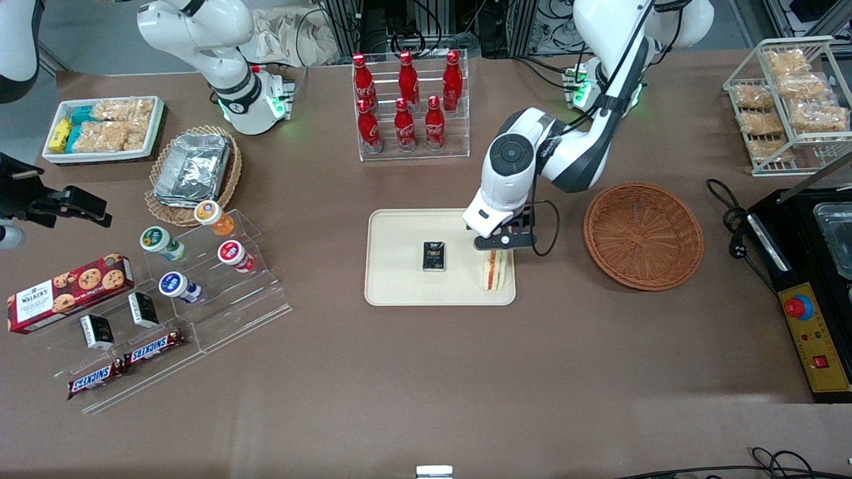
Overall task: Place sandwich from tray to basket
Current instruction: 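Lower the left gripper and close it on the wrapped sandwich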
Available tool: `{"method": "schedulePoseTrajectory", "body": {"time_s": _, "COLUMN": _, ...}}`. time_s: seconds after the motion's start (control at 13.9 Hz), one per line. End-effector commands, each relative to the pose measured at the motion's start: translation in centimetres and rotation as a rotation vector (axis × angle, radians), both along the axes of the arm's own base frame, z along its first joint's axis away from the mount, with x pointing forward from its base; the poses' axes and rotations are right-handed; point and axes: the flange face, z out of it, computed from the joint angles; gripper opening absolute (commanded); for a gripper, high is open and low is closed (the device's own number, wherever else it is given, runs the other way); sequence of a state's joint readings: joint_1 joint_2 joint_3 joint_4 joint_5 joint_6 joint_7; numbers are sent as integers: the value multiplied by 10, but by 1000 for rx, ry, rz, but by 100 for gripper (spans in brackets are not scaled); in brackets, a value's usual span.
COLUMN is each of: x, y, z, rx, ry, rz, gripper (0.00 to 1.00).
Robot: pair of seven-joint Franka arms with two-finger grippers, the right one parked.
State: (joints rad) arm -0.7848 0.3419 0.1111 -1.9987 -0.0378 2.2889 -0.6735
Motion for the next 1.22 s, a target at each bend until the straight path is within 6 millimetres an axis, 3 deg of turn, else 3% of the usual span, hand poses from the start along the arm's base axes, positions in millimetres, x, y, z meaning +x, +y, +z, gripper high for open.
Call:
{"method": "schedulePoseTrajectory", "body": {"time_s": 0.0, "x": -1, "y": -13, "z": -18, "rx": -5, "ry": -40, "rz": -14, "gripper": 100}}
{"method": "schedulePoseTrajectory", "body": {"time_s": 0.43, "x": -3, "y": -14, "z": -48, "rx": -2, "ry": -48, "rz": -32, "gripper": 99}}
{"method": "schedulePoseTrajectory", "body": {"time_s": 0.5, "x": -4, "y": -13, "z": -51, "rx": 0, "ry": -46, "rz": -33, "gripper": 93}}
{"method": "schedulePoseTrajectory", "body": {"time_s": 0.65, "x": -4, "y": -12, "z": -54, "rx": 3, "ry": -43, "rz": -31, "gripper": 73}}
{"method": "schedulePoseTrajectory", "body": {"time_s": 0.72, "x": -2, "y": -11, "z": -53, "rx": 2, "ry": -44, "rz": -33, "gripper": 58}}
{"method": "schedulePoseTrajectory", "body": {"time_s": 0.86, "x": 0, "y": -8, "z": -52, "rx": 2, "ry": -44, "rz": -25, "gripper": 14}}
{"method": "schedulePoseTrajectory", "body": {"time_s": 0.93, "x": 0, "y": -7, "z": -49, "rx": -2, "ry": -43, "rz": -9, "gripper": 0}}
{"method": "schedulePoseTrajectory", "body": {"time_s": 1.15, "x": 8, "y": 1, "z": -33, "rx": -16, "ry": -51, "rz": 30, "gripper": 0}}
